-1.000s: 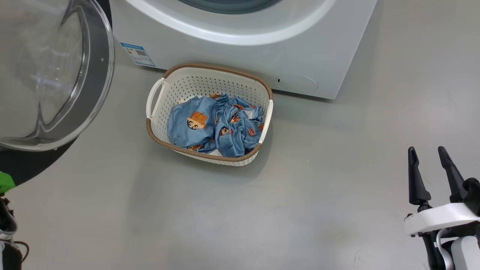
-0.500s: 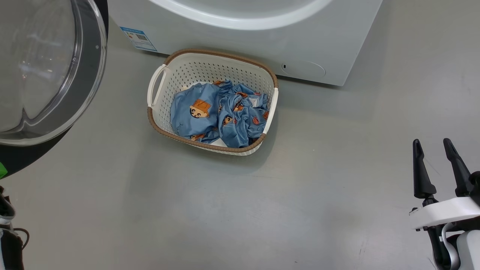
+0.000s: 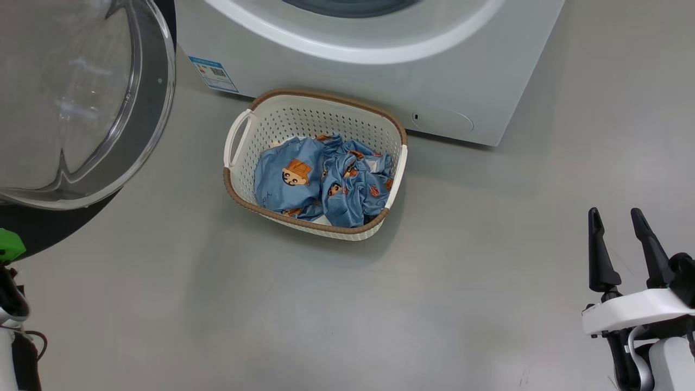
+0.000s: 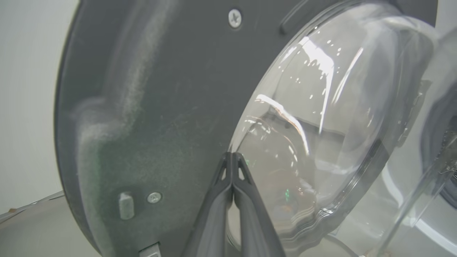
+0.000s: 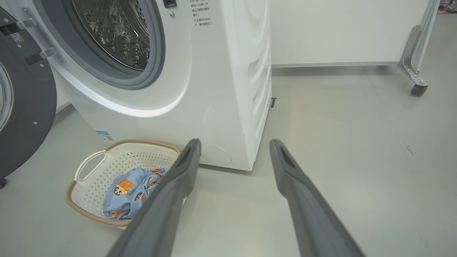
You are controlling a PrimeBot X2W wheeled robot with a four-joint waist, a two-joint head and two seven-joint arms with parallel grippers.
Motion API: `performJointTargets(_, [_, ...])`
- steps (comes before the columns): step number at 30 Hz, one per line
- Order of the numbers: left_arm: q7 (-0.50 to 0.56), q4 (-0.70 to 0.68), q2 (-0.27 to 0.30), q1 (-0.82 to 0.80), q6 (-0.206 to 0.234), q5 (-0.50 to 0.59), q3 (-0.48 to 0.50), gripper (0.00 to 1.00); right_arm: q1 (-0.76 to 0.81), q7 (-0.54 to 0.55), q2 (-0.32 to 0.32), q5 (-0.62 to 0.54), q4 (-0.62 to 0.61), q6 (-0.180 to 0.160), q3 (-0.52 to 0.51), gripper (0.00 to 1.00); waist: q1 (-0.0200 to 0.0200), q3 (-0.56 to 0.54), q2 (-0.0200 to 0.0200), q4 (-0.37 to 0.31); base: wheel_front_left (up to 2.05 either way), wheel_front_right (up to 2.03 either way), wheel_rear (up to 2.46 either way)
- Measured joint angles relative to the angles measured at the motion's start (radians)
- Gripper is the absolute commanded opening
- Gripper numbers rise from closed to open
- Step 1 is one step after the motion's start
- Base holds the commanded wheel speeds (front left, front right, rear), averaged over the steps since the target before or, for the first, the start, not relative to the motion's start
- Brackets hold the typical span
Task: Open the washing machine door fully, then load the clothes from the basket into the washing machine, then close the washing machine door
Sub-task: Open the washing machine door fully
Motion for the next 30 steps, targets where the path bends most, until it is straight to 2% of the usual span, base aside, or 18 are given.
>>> performJointTargets(6, [0.000, -0.027, -0.017, 0.009, -0.038, 0.045, 0.000, 0.00, 0.001, 0.000, 0.025, 0.010, 0.019, 0.000, 0.011, 1.00, 0.0000, -0.044, 0.0000, 0.008, 0.00, 0.00, 0.00])
performJointTargets(16, [0.000, -0.097, -0.031, 0.063, -0.077, 0.094, 0.002, 0.00, 0.007, 0.000, 0.045, 0.024, 0.040, 0.000, 0.021, 1.00, 0.0000, -0.111, 0.0000, 0.006, 0.00, 0.00, 0.00])
performJointTargets(30, [0.000, -0.240, -0.123, 0.166, -0.112, 0.173, -0.054, 0.00, 0.012, 0.000, 0.068, 0.034, 0.054, 0.000, 0.040, 1.00, 0.0000, -0.180, 0.0000, -0.036, 0.00, 0.00, 0.00])
